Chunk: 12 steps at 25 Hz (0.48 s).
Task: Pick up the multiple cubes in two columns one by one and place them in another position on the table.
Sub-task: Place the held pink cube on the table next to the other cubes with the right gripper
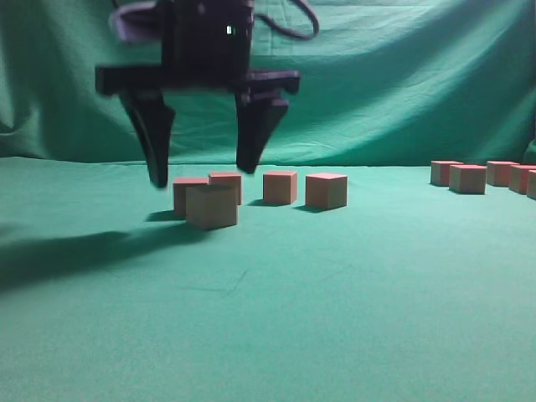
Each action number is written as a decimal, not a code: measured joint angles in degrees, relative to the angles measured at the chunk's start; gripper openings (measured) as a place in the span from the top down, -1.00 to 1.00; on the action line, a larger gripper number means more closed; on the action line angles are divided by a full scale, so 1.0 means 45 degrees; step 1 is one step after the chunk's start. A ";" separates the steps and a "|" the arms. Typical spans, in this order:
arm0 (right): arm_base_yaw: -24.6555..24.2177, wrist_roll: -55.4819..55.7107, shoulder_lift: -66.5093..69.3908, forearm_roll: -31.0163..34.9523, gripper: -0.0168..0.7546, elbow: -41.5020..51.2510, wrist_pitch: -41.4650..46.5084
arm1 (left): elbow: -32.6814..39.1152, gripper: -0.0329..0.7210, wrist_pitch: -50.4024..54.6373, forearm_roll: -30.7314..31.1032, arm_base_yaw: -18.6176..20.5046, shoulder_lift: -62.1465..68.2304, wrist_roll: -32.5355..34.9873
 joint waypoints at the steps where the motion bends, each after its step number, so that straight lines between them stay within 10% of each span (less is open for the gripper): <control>1: 0.0000 -0.0024 -0.0200 0.0000 -0.50 -0.0273 0.0291 | 0.0000 0.91 0.0000 0.0000 0.0000 0.0000 0.0000; 12: -0.0023 -0.0103 -0.3616 -0.2514 -0.50 -0.1675 0.2581 | 0.0000 0.91 0.0000 0.0000 0.0000 0.0000 0.0000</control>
